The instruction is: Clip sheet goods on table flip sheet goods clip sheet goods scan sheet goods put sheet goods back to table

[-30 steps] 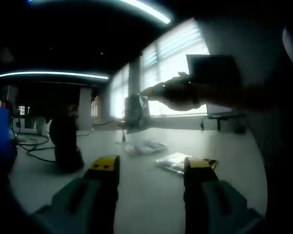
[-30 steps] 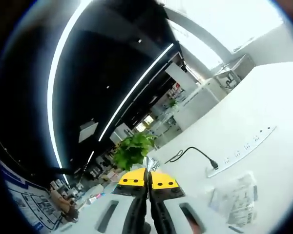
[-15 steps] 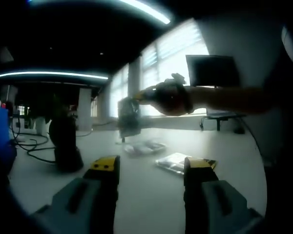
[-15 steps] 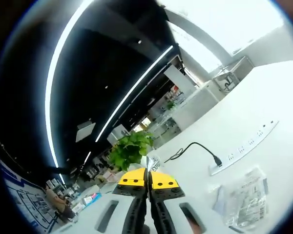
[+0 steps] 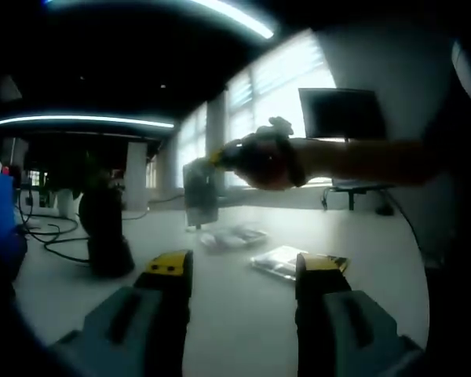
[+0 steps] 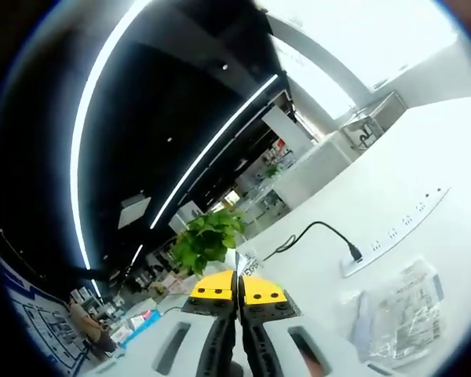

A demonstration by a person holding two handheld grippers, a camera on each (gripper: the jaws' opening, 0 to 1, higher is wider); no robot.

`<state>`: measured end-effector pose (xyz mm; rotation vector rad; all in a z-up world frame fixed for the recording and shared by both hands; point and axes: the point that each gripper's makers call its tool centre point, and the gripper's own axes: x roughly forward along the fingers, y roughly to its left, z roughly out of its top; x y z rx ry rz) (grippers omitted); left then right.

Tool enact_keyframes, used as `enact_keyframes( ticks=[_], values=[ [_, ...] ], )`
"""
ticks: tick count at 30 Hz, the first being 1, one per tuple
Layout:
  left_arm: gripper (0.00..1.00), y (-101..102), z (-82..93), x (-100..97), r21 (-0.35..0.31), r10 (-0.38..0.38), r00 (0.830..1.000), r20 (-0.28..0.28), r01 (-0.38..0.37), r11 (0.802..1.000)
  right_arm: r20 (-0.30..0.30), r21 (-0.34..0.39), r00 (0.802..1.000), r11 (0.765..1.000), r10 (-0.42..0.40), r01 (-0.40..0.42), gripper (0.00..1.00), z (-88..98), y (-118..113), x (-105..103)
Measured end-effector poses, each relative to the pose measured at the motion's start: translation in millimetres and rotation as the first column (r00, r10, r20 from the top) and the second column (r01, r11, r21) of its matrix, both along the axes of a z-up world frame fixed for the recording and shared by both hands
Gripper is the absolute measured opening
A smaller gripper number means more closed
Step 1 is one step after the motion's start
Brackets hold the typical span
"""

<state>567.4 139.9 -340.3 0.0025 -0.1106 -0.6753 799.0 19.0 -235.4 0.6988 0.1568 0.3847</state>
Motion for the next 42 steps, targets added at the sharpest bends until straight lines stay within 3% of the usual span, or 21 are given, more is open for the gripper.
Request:
enact_keyframes(
  ticks=[25,31,33,37,42],
  values=[
    [0.45,-1.6,0.8,-1.7,-0.002,-0.006,1.000,0.003,0.006,1.000,-0.009,0.027,1.000,1.000,0.008,-0.007,0.00,-8.3,29.2,6.2],
    [0.45,-3.3,1.2,-2.7,-0.004,-0.007,1.000,0.004,0.007,1.000,-0.018,0.032,1.000,0.999,0.014,-0.014,0.00,-14.6,37.8,-24.2],
    [0.45,-4.2,1.2,-3.0,-0.004,-0.007,1.000,0.003,0.007,1.000,-0.015,0.027,1.000,0.999,0.018,-0.018,0.00,-13.7,39.1,-24.9],
    [0.45,-6.6,1.3,-4.6,-0.003,-0.008,1.000,0.003,0.008,1.000,0.003,0.016,0.999,0.999,0.033,-0.033,0.00,-7.0,42.2,-47.2],
    [0.45,-7.0,1.2,-5.0,-0.002,-0.009,1.000,0.002,0.009,1.000,0.025,0.002,0.999,0.999,0.038,-0.038,0.00,12.8,31.3,-36.1]
  ],
)
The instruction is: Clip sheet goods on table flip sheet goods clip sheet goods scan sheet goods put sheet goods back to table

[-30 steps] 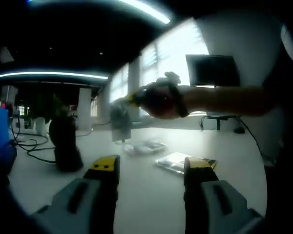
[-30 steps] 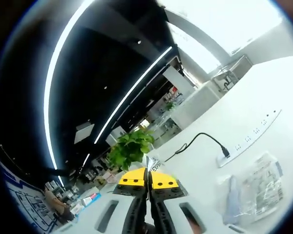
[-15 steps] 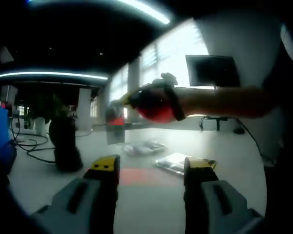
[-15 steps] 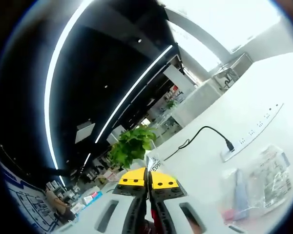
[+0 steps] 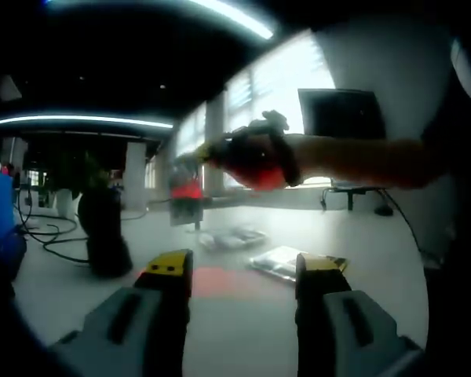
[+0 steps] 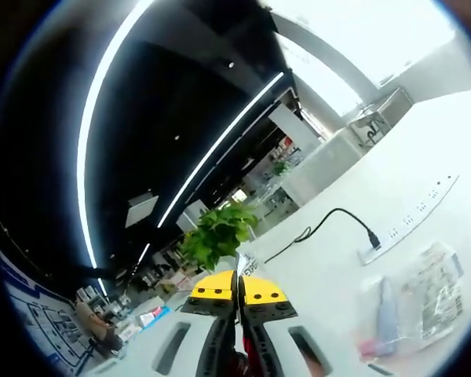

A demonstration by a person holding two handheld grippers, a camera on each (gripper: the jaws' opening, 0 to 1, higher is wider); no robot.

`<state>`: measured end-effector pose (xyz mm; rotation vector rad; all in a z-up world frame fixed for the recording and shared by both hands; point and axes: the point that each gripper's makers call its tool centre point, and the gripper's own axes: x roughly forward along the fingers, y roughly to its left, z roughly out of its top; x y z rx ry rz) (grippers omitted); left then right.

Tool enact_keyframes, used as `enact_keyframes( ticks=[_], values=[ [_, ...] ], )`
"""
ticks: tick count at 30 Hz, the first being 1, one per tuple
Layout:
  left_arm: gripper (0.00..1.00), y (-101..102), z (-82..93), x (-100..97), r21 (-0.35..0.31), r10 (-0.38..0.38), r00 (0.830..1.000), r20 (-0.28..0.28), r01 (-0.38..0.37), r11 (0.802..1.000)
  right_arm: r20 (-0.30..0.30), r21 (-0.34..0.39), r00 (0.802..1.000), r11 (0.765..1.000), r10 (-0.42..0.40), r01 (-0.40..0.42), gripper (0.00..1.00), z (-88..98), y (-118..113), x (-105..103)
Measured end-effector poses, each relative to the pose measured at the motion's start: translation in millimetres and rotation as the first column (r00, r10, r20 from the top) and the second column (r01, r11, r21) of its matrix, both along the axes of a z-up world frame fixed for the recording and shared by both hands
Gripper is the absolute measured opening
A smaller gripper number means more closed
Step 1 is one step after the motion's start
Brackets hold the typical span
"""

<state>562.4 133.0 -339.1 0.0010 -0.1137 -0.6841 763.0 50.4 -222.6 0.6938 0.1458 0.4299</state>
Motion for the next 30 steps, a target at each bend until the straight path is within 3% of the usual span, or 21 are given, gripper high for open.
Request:
enact_keyframes(
  ticks=[4,11,15,16,21,25,27,30],
  values=[
    [0.45,2.4,-0.5,1.1,0.002,0.000,1.000,-0.001,0.000,1.000,0.012,-0.048,1.000,0.999,0.025,-0.025,0.00,10.5,-7.7,12.0],
    [0.45,1.8,-1.5,2.2,0.006,0.001,1.000,-0.003,0.000,1.000,0.039,-0.114,0.991,0.986,0.128,-0.123,0.00,29.3,-20.6,5.4],
    [0.45,2.8,-2.7,3.6,0.011,0.001,1.000,-0.006,-0.001,1.000,0.044,-0.133,0.972,0.966,0.231,-0.224,0.00,38.2,-26.1,-1.5],
    [0.45,3.0,-3.2,3.8,0.013,0.001,1.000,-0.007,0.000,1.000,0.056,-0.152,0.972,0.964,0.227,-0.216,0.00,40.7,-31.3,-0.2],
    [0.45,3.7,-4.1,4.8,0.019,0.004,1.000,-0.009,-0.004,1.000,0.070,-0.197,0.964,0.951,0.255,-0.237,0.00,41.0,-43.9,-6.8],
    [0.45,5.0,-4.8,6.1,0.019,0.005,1.000,-0.013,-0.005,1.000,0.075,-0.259,0.950,0.925,0.304,-0.276,0.00,40.1,-48.4,-11.9],
    [0.45,3.9,-5.4,5.8,0.023,0.003,1.000,-0.014,-0.003,1.000,0.054,-0.236,0.933,0.912,0.357,-0.335,0.00,37.7,-46.1,-17.0],
    [0.45,4.1,-5.6,6.1,0.025,0.003,1.000,-0.014,-0.002,1.000,0.050,-0.274,0.919,0.890,0.391,-0.364,0.00,31.8,-47.9,-20.9]
  ],
)
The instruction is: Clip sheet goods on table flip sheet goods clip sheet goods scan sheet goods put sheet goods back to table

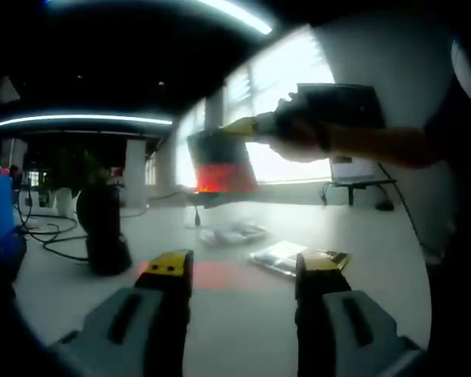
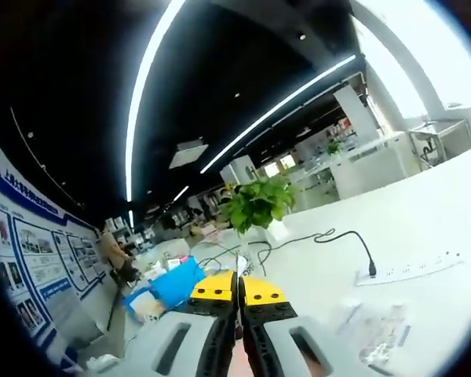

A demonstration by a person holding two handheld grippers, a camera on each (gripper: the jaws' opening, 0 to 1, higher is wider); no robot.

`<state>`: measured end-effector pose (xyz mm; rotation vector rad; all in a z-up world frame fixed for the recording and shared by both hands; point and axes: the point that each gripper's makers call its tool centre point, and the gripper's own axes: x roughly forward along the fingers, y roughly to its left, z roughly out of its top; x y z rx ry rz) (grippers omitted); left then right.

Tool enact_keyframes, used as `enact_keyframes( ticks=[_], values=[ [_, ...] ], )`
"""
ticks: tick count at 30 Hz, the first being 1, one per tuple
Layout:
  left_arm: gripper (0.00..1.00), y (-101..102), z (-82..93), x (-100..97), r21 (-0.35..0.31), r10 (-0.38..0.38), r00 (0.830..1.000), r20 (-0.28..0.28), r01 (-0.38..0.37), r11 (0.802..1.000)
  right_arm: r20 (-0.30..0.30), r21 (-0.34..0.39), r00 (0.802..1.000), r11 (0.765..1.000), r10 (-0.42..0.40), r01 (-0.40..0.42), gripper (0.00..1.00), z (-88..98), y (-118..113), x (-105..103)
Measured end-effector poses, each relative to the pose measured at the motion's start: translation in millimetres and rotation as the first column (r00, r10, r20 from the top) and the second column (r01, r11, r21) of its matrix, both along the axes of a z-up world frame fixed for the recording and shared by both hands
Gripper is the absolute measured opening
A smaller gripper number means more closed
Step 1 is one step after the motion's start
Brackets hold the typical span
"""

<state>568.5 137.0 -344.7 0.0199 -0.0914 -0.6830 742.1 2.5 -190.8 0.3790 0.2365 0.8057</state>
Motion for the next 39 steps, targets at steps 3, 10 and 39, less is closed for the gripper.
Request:
enact_keyframes(
  ticks=[3,10,39],
  values=[
    [0.45,-1.0,0.3,-0.4,-0.001,0.003,1.000,-0.001,-0.003,1.000,-0.013,0.021,1.000,0.999,0.024,-0.024,0.00,-10.2,-3.4,-4.8],
    [0.45,-5.5,1.2,-3.3,-0.002,0.002,1.000,-0.001,-0.002,1.000,-0.015,-0.005,0.998,0.998,0.063,-0.063,0.00,-35.8,-7.6,-11.6],
    [0.45,-8.2,-1.0,-4.5,-0.003,0.001,1.000,-0.013,-0.001,1.000,0.005,-0.260,1.000,0.966,-0.002,0.003,0.00,-101.3,-46.8,46.9]
  ],
)
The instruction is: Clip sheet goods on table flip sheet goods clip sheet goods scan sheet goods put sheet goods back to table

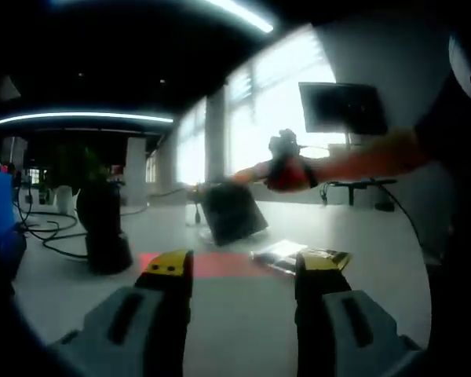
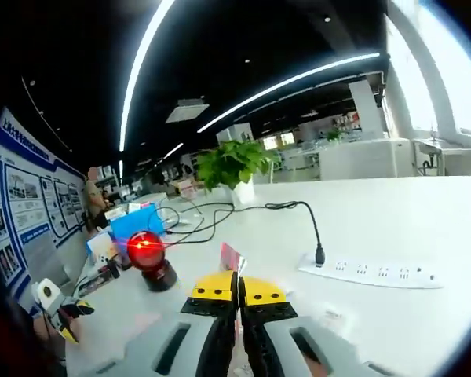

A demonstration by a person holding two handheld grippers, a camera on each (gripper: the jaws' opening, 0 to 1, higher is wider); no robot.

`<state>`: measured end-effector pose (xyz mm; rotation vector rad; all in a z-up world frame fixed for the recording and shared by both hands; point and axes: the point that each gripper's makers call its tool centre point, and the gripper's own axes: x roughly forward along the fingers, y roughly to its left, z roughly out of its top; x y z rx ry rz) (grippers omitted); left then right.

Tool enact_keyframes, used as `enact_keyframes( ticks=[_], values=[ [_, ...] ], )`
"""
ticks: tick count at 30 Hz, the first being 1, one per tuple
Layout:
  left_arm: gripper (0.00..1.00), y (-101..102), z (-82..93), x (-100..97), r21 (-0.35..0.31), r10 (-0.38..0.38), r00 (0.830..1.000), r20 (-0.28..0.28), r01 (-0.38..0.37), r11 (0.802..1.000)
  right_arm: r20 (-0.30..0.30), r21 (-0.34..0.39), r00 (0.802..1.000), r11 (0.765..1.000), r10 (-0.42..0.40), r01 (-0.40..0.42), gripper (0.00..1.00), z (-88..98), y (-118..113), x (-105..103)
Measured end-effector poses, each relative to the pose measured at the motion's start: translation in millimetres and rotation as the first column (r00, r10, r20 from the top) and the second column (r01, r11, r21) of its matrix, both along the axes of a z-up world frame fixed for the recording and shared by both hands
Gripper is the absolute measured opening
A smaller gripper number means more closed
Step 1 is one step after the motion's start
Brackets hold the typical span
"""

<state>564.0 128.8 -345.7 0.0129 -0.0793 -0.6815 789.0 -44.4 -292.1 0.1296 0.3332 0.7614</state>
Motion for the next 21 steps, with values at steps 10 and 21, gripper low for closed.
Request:
enact_keyframes(
  ticks=[10,21],
  values=[
    [0.45,1.5,0.3,1.2,-0.005,0.006,1.000,0.000,-0.006,1.000,0.044,-0.144,0.996,0.986,-0.077,0.082,0.00,-24.8,-20.5,31.7],
    [0.45,1.0,0.7,-0.1,-0.007,0.001,1.000,0.002,-0.001,1.000,0.068,-0.221,0.985,0.960,-0.160,0.172,0.00,-45.9,-33.0,65.3]
  ],
)
